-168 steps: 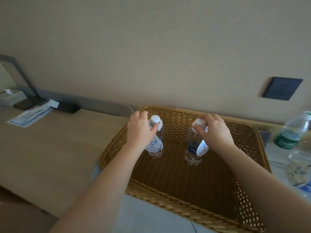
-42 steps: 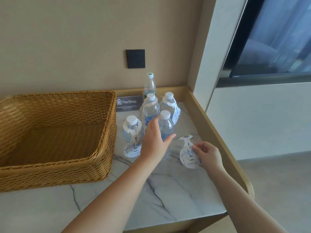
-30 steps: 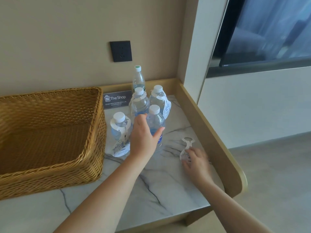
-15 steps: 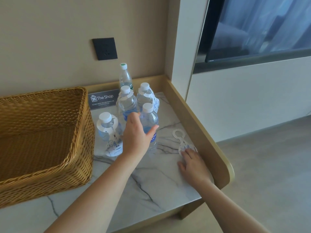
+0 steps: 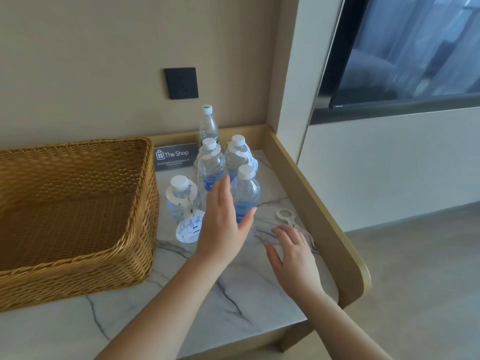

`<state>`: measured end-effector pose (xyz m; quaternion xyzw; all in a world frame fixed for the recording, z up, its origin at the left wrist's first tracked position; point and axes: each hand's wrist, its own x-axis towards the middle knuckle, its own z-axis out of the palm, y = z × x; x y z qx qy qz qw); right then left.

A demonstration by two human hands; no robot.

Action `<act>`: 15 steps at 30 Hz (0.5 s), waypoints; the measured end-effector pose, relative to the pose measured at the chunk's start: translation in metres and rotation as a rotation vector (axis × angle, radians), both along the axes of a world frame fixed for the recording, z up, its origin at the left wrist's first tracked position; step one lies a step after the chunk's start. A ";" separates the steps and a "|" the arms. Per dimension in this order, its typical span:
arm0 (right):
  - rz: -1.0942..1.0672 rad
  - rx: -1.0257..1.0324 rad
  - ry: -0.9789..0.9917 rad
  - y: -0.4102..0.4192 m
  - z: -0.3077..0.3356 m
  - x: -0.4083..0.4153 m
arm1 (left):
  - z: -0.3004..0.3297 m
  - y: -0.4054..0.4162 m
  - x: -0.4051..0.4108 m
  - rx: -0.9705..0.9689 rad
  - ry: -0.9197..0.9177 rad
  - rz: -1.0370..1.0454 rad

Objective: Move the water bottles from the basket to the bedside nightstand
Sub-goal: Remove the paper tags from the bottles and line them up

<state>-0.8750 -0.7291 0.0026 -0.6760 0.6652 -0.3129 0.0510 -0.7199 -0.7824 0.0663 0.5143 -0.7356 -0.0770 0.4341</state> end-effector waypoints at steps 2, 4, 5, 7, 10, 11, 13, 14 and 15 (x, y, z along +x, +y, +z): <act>0.098 -0.047 -0.035 0.000 0.016 0.016 | 0.009 0.010 0.014 -0.135 0.024 0.020; 0.208 -0.051 -0.079 -0.003 0.030 0.033 | 0.015 0.016 0.031 -0.236 0.042 0.081; 0.257 -0.045 -0.106 -0.006 0.037 0.042 | 0.018 0.018 0.039 -0.255 0.057 0.124; 0.337 -0.032 -0.172 -0.015 0.048 0.060 | 0.020 0.021 0.052 -0.241 0.093 0.204; 0.403 0.008 -0.235 -0.030 0.058 0.081 | 0.014 0.022 0.066 -0.123 0.105 0.291; 0.416 0.020 -0.237 -0.035 0.059 0.086 | 0.011 0.021 0.069 -0.050 0.119 0.301; 0.437 0.054 -0.241 -0.042 0.058 0.094 | 0.008 0.018 0.073 0.113 0.169 0.271; 0.448 0.074 -0.251 -0.045 0.058 0.098 | 0.007 0.015 0.076 0.163 0.191 0.238; 0.458 0.089 -0.266 -0.048 0.058 0.100 | 0.006 0.013 0.078 0.188 0.209 0.201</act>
